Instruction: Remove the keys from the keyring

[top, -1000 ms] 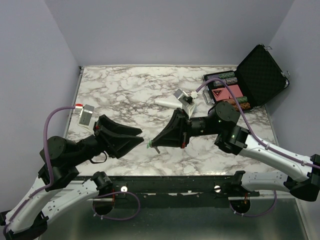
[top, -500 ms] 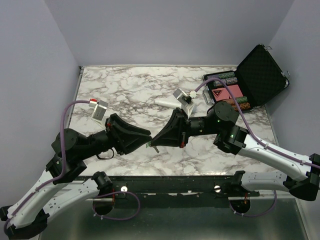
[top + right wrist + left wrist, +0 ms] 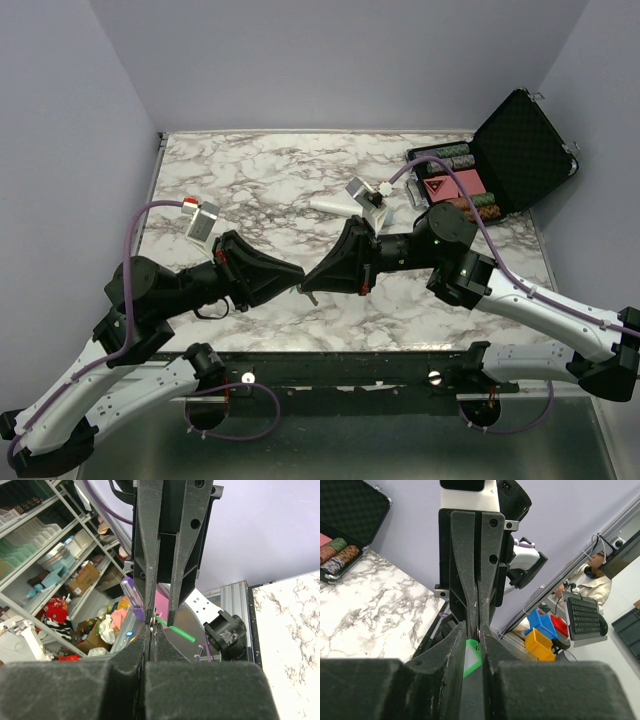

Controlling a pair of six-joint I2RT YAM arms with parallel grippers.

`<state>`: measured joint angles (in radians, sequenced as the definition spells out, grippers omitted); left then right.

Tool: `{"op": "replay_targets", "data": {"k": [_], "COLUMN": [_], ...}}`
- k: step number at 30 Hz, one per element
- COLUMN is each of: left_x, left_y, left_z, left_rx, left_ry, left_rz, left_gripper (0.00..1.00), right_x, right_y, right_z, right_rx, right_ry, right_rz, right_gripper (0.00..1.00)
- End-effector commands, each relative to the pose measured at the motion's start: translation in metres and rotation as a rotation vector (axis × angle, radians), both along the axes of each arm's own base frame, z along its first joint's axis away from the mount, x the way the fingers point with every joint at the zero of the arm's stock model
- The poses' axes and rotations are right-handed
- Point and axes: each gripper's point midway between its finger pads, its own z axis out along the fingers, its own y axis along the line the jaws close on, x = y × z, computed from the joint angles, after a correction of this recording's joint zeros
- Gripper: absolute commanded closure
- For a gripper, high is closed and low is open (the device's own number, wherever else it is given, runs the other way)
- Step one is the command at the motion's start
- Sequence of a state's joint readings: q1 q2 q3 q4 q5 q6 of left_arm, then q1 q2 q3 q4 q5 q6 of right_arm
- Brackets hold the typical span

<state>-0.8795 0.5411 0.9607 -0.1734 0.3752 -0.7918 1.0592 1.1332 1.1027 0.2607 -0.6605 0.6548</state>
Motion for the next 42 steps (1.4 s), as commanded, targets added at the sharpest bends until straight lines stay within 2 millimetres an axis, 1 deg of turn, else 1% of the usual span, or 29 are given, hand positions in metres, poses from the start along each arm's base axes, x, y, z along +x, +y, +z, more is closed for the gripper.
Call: {"op": "replay_targets", "data": {"k": [1,3,4,6,7,8,12,13,16,18,23,28,32,37,42], "left_x": [-0.008,-0.009,-0.010,-0.010,-0.009,-0.009,-0.008,-0.008,-0.003,0.000,0.003,0.004,0.005,0.005,0.004], "left_y": [-0.005,-0.005,-0.004,-0.004,-0.004,-0.004,-0.004,-0.004,-0.002,0.000,0.002,0.005,0.006,0.006,0.008], "left_z": [0.000,-0.001,-0.001,-0.001,-0.001,-0.001,0.003,0.003,0.004,0.004,0.004,0.008,0.008,0.007,0.010], "left_rx": [0.000,0.007,0.005,0.005,0.006,0.007,0.002,0.000,0.004,0.010,0.009,-0.003,-0.001,0.009,0.003], "left_ry": [-0.014,-0.015,-0.020,-0.019,-0.017,-0.019,-0.019,-0.019,-0.011,-0.008,-0.005,-0.008,-0.007,-0.004,-0.008], "left_rz": [-0.055,-0.057,-0.058,-0.058,-0.056,-0.055,-0.049,-0.045,-0.008,0.015,0.036,0.056,0.064,0.066,0.071], "left_gripper": [0.72,0.72,0.74,0.86,0.95,1.00,1.00,1.00,1.00,1.00,1.00,1.00,1.00,1.00,1.00], "right_x": [0.003,0.002,0.003,0.003,0.003,0.003,0.004,0.004,0.004,0.005,0.004,0.006,0.008,0.011,0.013], "right_y": [0.001,0.000,0.000,0.000,0.001,0.001,0.002,0.002,0.002,0.002,0.003,0.003,0.003,0.003,0.004], "right_z": [0.002,0.002,0.002,0.001,0.001,0.001,0.001,0.001,0.002,0.002,0.001,0.002,0.001,0.002,0.001], "right_rx": [0.015,0.016,0.013,0.013,0.010,0.010,0.002,0.001,0.005,0.005,0.004,0.007,0.012,0.017,0.011], "right_ry": [-0.003,-0.004,-0.003,-0.005,-0.004,-0.002,0.006,0.005,0.007,0.007,0.008,0.006,0.007,0.003,0.005], "right_rz": [-0.023,-0.018,-0.020,-0.017,-0.017,-0.017,-0.019,-0.021,-0.023,-0.026,-0.023,-0.030,-0.046,-0.061,-0.072], "right_gripper": [0.99,0.99,0.99,0.99,0.99,0.99,0.99,0.97,0.80,0.73,0.66,0.66,0.72,0.87,0.97]}}
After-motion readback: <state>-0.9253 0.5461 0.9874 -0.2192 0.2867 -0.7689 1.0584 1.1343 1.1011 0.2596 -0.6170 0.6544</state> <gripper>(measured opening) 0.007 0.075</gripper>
